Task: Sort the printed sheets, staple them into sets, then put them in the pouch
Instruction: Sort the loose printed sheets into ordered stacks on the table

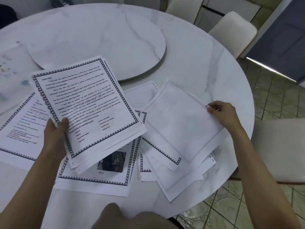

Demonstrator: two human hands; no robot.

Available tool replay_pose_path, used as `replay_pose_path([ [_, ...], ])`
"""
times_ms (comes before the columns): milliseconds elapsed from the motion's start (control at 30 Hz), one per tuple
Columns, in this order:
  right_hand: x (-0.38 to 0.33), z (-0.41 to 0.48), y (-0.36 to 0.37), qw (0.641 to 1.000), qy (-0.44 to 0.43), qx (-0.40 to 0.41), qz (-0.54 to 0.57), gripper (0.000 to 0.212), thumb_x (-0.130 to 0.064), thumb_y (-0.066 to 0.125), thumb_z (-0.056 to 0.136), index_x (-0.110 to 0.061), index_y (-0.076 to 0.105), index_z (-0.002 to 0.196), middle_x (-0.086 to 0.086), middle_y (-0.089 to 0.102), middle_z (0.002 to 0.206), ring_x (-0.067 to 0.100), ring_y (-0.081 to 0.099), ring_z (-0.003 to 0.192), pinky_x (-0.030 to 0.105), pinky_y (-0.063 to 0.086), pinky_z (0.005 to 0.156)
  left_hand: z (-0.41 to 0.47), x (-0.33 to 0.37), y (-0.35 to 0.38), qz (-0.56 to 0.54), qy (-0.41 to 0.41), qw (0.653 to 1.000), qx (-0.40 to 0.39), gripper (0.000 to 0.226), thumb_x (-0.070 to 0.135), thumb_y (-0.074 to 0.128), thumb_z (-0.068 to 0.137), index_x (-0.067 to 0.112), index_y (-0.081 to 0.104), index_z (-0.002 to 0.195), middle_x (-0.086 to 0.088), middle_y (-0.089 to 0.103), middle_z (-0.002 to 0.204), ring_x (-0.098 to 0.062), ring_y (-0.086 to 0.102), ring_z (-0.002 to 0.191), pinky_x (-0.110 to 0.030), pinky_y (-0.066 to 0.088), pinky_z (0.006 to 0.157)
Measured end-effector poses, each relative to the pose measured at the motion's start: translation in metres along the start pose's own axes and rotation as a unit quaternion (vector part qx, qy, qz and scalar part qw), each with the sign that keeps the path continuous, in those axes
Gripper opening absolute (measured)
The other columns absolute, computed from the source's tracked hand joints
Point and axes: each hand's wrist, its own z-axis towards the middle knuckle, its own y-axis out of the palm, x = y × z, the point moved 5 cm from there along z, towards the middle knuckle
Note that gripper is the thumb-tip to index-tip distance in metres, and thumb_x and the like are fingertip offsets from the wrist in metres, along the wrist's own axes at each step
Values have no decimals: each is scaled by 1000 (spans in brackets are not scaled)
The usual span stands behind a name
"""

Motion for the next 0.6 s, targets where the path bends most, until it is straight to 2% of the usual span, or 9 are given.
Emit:
replay_pose_path([
  [133, -41, -11, -11, 997, -49, 52, -11, 20, -14, 59, 89, -5, 67, 105, 13, 67, 102, 15, 53, 86, 11, 31, 69, 7, 10, -2, -3, 4, 1000, -12, 39, 18, 45, 97, 13, 42, 135, -6, 51, 134, -23, 52, 116, -37, 41, 98],
  [300, -103, -32, 6, 991, -113, 74, 2, 15, -20, 60, 88, -13, 69, 98, 4, 69, 92, 16, 59, 81, 25, 45, 75, 16, 27, -7, -13, 16, 999, -26, 37, 17, 45, 97, 13, 43, 134, -4, 53, 131, -21, 53, 110, -37, 43, 95],
  [433, -137, -59, 63, 990, -141, -9, 4, 14, -24, 60, 88, -17, 70, 95, -7, 65, 83, 11, 58, 77, 30, 48, 77, 21, 34, -14, -15, 22, 999, -34, 39, 17, 43, 98, 12, 41, 136, -5, 51, 134, -20, 52, 110, -37, 43, 95],
  [600, -139, -92, 147, 986, -109, -127, -1, 21, -24, 57, 91, -13, 68, 104, 3, 70, 101, 14, 62, 83, 30, 51, 79, 32, 34, -32, -3, 15, 999, -45, 38, 18, 43, 98, 14, 42, 136, -5, 52, 134, -24, 53, 116, -34, 42, 94],
])
